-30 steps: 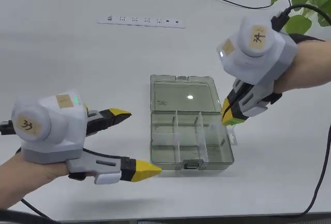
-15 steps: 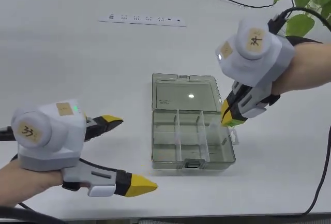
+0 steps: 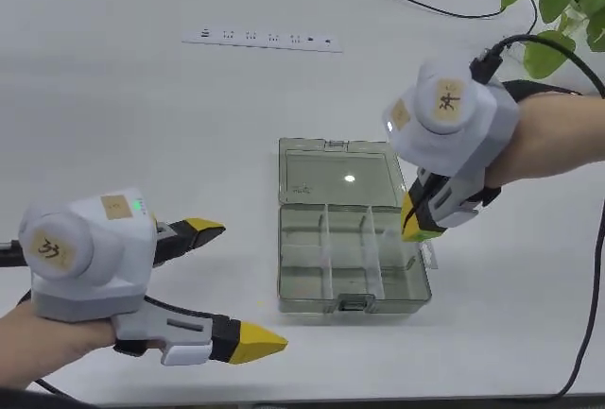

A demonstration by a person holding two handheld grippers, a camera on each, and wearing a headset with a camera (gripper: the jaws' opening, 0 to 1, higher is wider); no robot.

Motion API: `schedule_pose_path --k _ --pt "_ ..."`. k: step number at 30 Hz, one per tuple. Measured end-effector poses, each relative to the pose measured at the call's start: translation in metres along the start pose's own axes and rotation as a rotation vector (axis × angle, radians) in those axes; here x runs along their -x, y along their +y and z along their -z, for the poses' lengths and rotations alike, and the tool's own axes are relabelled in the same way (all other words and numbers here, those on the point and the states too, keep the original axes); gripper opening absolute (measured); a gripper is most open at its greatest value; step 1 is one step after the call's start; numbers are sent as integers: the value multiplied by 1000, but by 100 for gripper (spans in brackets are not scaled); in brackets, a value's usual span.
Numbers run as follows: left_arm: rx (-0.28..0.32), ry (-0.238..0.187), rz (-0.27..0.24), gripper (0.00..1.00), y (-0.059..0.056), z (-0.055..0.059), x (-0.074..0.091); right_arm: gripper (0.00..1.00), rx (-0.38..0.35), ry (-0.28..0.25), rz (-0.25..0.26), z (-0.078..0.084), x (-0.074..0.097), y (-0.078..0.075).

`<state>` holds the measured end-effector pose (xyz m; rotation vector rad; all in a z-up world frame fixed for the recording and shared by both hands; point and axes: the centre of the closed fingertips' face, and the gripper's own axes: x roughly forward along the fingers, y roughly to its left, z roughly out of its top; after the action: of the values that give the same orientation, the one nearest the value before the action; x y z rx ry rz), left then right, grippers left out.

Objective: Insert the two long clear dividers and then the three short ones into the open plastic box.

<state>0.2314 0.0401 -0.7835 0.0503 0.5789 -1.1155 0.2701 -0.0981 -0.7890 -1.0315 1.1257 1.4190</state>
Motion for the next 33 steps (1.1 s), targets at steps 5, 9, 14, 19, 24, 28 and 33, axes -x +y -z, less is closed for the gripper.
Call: schedule_pose_path --k 5,9,14,19,24,28,33 --pt "4 -4 -6 93 2 1 3 2 10 2 4 2 -5 -2" --pt "10 -4 -8 93 2 2 4 2 6 1 0 3 -7 -2" --pt "17 -1 -5 92 1 3 4 2 13 7 0 3 -13 -1" --pt "17 -1 -1 91 -1 3 2 2 9 12 0 4 -19 0" --pt "18 -3 0 91 -1 1 1 2 0 12 2 4 -23 1" --pt "17 -3 1 90 -1 0 1 2 -10 8 9 4 -22 0" --pt "15 -6 1 89 -1 -2 -1 2 -6 24 23 6 -32 0"
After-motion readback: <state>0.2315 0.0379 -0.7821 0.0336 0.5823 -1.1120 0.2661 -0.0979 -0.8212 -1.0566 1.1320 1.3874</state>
